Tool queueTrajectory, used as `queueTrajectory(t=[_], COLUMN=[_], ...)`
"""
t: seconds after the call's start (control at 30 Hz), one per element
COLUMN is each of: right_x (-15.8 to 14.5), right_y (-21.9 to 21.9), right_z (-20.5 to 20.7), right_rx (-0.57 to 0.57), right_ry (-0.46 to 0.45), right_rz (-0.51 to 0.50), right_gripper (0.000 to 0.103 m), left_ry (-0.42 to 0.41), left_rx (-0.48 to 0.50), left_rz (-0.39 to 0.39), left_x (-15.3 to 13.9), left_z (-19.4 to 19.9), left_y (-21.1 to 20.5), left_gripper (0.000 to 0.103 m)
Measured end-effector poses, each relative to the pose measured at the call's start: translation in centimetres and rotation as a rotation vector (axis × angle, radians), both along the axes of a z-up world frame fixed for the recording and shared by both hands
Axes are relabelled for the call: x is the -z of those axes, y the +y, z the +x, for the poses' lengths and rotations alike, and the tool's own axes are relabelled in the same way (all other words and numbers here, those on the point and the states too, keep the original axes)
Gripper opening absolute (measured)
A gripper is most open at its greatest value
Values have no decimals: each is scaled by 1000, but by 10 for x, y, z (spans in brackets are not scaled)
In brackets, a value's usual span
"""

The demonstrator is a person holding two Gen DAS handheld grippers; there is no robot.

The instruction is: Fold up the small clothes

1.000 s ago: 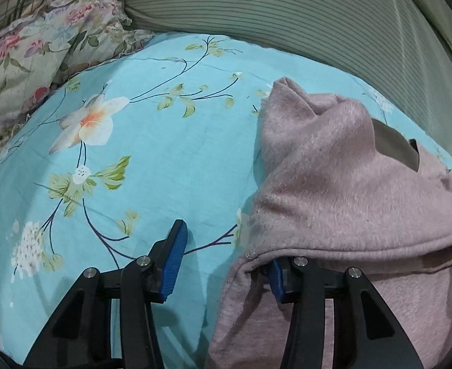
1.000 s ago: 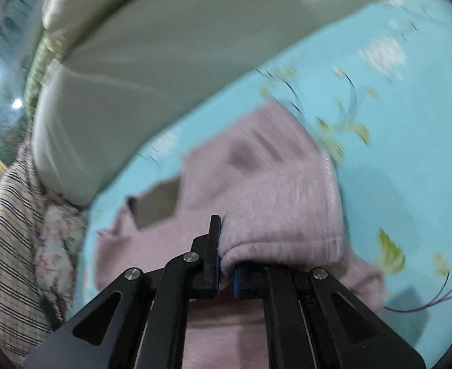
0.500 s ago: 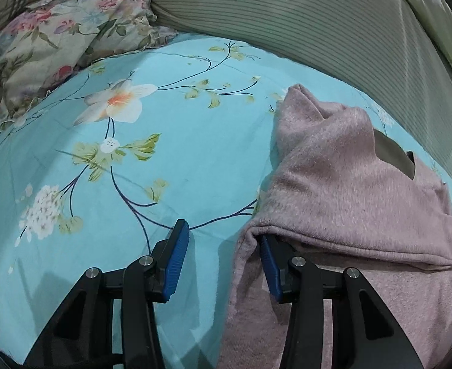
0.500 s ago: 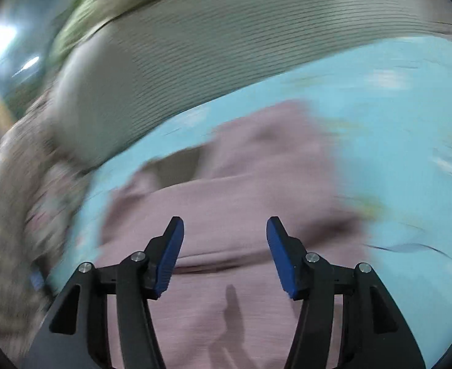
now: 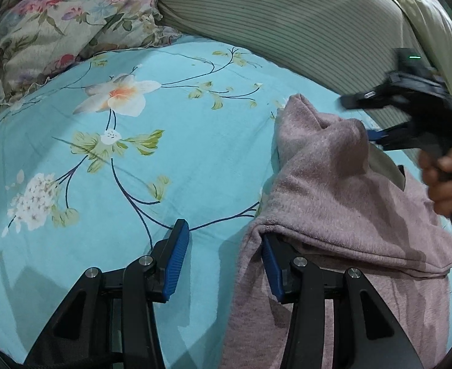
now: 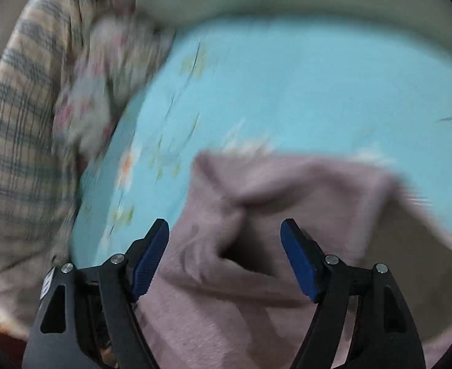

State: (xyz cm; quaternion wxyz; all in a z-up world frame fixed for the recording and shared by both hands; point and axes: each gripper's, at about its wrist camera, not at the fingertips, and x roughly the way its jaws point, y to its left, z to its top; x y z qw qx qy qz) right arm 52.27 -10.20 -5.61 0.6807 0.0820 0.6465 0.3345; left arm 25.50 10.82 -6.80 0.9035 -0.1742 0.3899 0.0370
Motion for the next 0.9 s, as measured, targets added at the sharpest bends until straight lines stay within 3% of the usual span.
queueTrajectory(t=[0.1,0.2,0.27,0.4,0.5,0.63,0.77,0.9], right_x=[9,7,10,24,6,-25,-60,-73], right_y=[28,45,54,50,35,-5,-66,-127], right_z=[-1,8,15,20,8,-15,-81,-156], right_rx=[-111,-89,-32,126,183,290,389,534], right_ry=[33,38,9,-17,-120,-234,-370,-456], right_rz=[73,294,358,346,273,215,153,104], right_gripper=[82,81,82,80,80,80,80,80], left_ry=[-13,-26,-33,-67,-85,-65,-13,-10], left_rx=[-8,-15,-19,-59,-60,-51,-62,-11], left_rz=[-6,-19,-38,-94,-175,-175,-136,-110], left_x=[0,0,0,-1,0,-4,-10,-26], left_z=[0,-2,-3,-8,-12,-14,-26,-31], left_y=[0,1,4,15,26,26,29,27], left_gripper=[48,48,48,47,47,48,43,43])
